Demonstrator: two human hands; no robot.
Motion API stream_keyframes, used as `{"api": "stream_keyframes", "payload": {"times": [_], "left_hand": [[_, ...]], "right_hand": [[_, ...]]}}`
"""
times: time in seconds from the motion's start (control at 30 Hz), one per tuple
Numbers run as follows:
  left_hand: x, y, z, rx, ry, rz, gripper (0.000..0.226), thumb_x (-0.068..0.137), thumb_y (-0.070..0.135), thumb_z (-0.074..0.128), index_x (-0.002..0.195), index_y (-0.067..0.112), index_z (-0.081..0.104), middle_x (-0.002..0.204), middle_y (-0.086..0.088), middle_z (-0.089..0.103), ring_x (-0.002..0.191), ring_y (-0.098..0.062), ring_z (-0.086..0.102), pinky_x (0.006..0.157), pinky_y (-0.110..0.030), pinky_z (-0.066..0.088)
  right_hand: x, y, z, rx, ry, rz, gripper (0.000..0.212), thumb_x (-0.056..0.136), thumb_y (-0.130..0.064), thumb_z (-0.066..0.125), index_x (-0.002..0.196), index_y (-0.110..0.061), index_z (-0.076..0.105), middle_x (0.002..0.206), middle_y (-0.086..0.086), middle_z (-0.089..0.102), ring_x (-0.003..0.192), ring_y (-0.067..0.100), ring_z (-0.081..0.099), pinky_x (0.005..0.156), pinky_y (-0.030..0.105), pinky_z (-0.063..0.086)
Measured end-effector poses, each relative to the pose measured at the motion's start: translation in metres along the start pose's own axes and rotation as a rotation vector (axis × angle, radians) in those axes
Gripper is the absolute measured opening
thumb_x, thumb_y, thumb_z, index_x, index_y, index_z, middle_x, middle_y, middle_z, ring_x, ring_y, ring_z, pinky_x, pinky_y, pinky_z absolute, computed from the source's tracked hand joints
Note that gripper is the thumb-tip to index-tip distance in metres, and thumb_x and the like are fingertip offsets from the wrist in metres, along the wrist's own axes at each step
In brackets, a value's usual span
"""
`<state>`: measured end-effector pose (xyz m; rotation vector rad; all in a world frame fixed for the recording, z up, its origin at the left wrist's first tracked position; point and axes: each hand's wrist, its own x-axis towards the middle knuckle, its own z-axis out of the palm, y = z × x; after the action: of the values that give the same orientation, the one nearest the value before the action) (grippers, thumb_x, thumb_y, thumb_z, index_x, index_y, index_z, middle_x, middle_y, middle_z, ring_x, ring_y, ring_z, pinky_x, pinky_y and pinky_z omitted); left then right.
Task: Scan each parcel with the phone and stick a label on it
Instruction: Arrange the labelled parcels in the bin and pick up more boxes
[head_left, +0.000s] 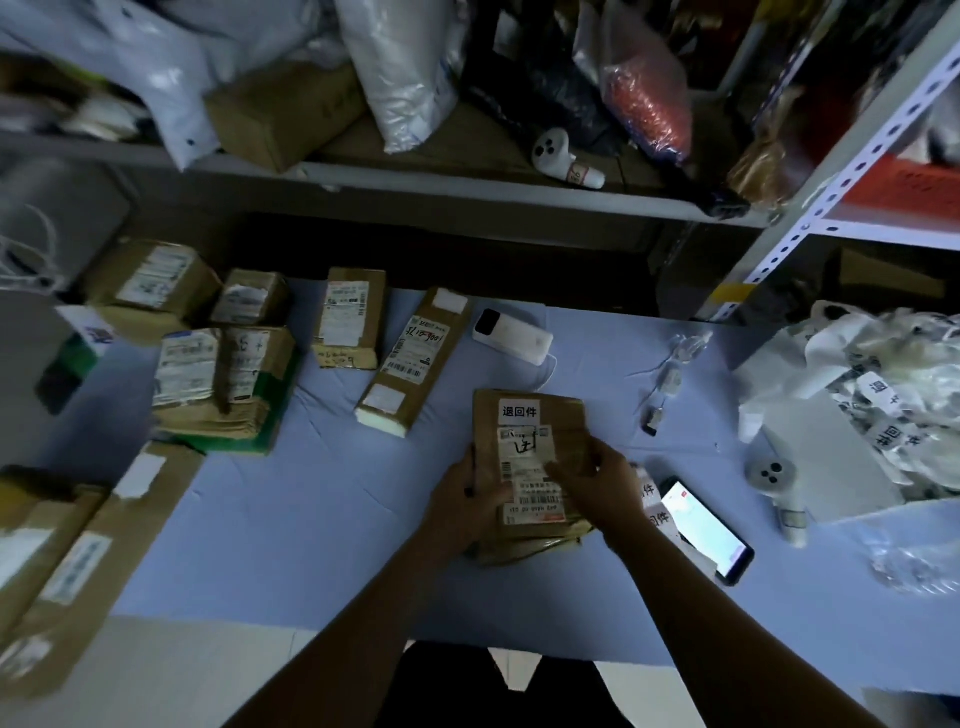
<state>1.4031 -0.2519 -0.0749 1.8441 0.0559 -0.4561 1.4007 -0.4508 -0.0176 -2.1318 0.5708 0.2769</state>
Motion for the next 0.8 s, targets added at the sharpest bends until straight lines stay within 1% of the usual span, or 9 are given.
{"api": "stream_keyframes", "payload": {"times": [0.07,0.17,0.3,0.4,0.47,0.57,0.67,0.73,0.8], "left_hand": [[-0.029,-0.003,-0.006,-0.043,0.07,0.043,0.051,0.072,0.054,0.072,0.12,0.056,0.054,0.111,0.035,0.065,0.11,0.009,0.061,0.09,-0.015,0.053],[-0.087,-0.01,-0.027,-0.056,0.246,0.089,0.051,0.08,0.042,0.073,0.128,0.041,0.057,0.116,0.03,0.065,0.115,-0.001,0.062,0.087,-0.011,0.051],[-0.168,-0.021,-0.062,-0.102,0.377,0.023,0.051,0.087,0.033,0.073,0.124,0.062,0.054,0.117,0.031,0.066,0.106,0.005,0.064,0.08,-0.017,0.056],[-0.226,-0.037,-0.092,-0.14,0.47,-0.063,0.058,0.09,0.028,0.073,0.135,0.055,0.049,0.12,0.021,0.065,0.106,-0.003,0.064,0.075,-0.018,0.057],[-0.265,-0.051,-0.115,-0.177,0.562,-0.123,0.062,0.089,0.03,0.074,0.141,0.049,0.046,0.122,0.015,0.063,0.103,-0.005,0.065,0.07,-0.014,0.055],[-0.318,-0.069,-0.153,-0.25,0.67,-0.125,0.055,0.085,0.032,0.078,0.133,0.048,0.056,0.114,0.014,0.07,0.09,0.0,0.069,0.063,-0.012,0.053],[-0.374,-0.091,-0.204,-0.321,0.714,-0.094,0.041,0.082,0.039,0.079,0.11,0.063,0.061,0.102,0.024,0.073,0.086,0.002,0.07,0.062,-0.014,0.055],[-0.408,-0.112,-0.243,-0.365,0.734,-0.076,0.041,0.077,0.049,0.08,0.112,0.06,0.062,0.104,0.022,0.074,0.089,-0.003,0.072,0.068,-0.019,0.058],[-0.448,-0.139,-0.29,-0.398,0.773,-0.079,0.048,0.073,0.056,0.081,0.117,0.055,0.062,0.108,0.016,0.074,0.093,-0.007,0.073,0.072,-0.025,0.06]], "right_hand": [[-0.018,0.001,0.01,0.0,-0.023,-0.063,0.037,0.08,-0.043,0.08,0.111,-0.027,0.066,0.098,-0.006,0.074,0.092,0.019,0.071,0.086,0.05,0.059],[-0.057,0.001,0.033,0.064,-0.067,-0.156,0.055,0.076,-0.046,0.082,0.125,-0.029,0.065,0.106,-0.006,0.075,0.096,0.019,0.071,0.086,0.048,0.059],[-0.113,-0.008,0.075,0.052,-0.164,-0.25,0.065,0.073,-0.059,0.075,0.132,-0.038,0.058,0.109,-0.01,0.074,0.097,0.015,0.07,0.086,0.046,0.059],[-0.16,-0.022,0.112,0.041,-0.243,-0.292,0.068,0.073,-0.057,0.075,0.136,-0.038,0.056,0.116,-0.008,0.072,0.104,0.02,0.069,0.091,0.047,0.057],[-0.193,-0.034,0.136,0.026,-0.302,-0.333,0.063,0.074,-0.055,0.076,0.132,-0.038,0.058,0.117,-0.009,0.071,0.108,0.02,0.067,0.092,0.045,0.056],[-0.236,-0.06,0.174,-0.023,-0.373,-0.428,0.051,0.073,-0.058,0.075,0.12,-0.043,0.063,0.109,-0.017,0.072,0.104,0.012,0.067,0.09,0.04,0.055],[-0.288,-0.097,0.223,-0.057,-0.402,-0.533,0.041,0.07,-0.062,0.073,0.109,-0.052,0.062,0.095,-0.027,0.071,0.091,-0.002,0.064,0.076,0.03,0.053],[-0.322,-0.123,0.259,-0.075,-0.417,-0.589,0.037,0.068,-0.062,0.074,0.103,-0.056,0.062,0.088,-0.034,0.069,0.082,-0.011,0.062,0.065,0.02,0.047],[-0.362,-0.147,0.308,-0.099,-0.446,-0.612,0.035,0.065,-0.06,0.075,0.097,-0.056,0.063,0.083,-0.037,0.067,0.078,-0.012,0.061,0.06,0.018,0.044]]}}
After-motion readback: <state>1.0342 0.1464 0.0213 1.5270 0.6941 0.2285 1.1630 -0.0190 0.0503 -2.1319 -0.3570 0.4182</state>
